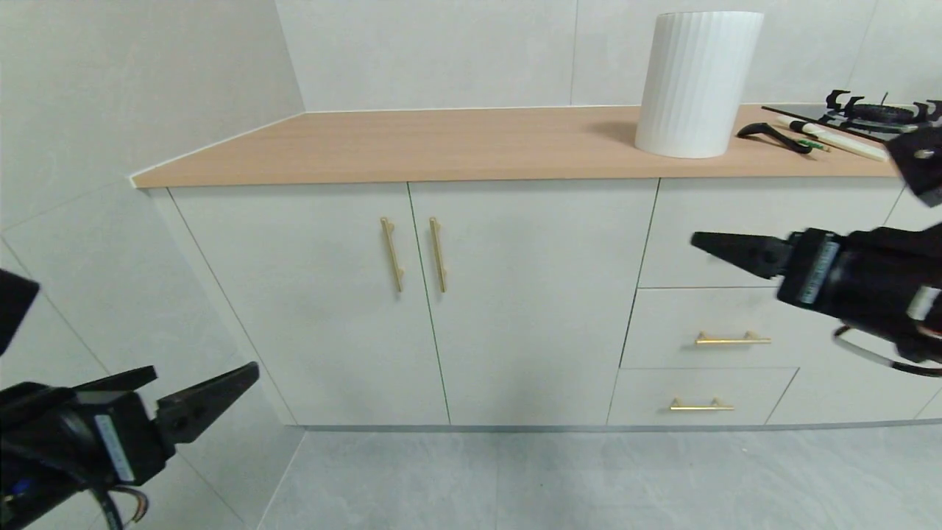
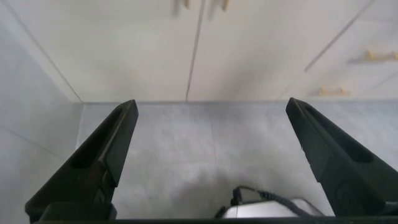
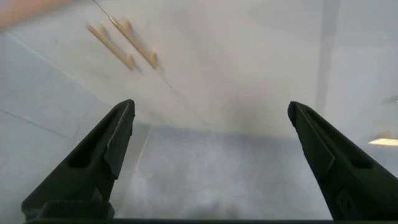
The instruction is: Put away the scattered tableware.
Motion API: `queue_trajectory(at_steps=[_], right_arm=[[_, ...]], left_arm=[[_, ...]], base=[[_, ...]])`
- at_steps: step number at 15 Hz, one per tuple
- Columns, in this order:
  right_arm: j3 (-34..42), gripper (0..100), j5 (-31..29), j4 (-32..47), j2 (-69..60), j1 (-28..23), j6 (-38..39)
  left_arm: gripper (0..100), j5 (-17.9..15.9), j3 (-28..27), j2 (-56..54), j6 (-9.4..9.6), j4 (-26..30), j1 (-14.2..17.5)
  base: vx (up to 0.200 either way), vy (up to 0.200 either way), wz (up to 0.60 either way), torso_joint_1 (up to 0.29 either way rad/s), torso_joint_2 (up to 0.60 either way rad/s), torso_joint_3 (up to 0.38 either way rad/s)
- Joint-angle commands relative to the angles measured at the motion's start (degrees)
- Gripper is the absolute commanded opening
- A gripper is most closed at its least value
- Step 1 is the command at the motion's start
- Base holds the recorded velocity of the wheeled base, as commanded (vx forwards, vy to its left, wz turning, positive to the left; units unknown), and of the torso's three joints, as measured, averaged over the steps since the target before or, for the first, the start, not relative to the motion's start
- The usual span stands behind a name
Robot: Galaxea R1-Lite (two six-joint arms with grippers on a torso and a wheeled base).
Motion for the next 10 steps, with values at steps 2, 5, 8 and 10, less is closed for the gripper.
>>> queue_trajectory(at_steps=[2,5,8,10], right_arm=[[15.2,100,-3.9,2.0,-32.0,-1.1,-9.9],[20.4,100,-3.0,8.5,-46.2,-11.6,-13.6],[20.5,100,-3.2,20.9,-59.0,-17.6,-18.6],[21.1,100,-2.9,24.3,-63.8,-20.4,-20.5]], left_arm=[[100,0.1,9.1,-22.1,9.59,0.5,7.9],[100,0.1,11.7,-34.2,10.73,2.6,11.5],[100,-0.4,13.5,-43.9,10.73,7.3,17.1],[100,-0.9,13.7,-47.7,10.73,8.9,19.4]], base=[[0.0,0.0,0.0,0.0,0.0,0.0],[0.0,0.0,0.0,0.0,0.0,0.0],[0.0,0.0,0.0,0.0,0.0,0.0],[0.0,0.0,0.0,0.0,0.0,0.0]])
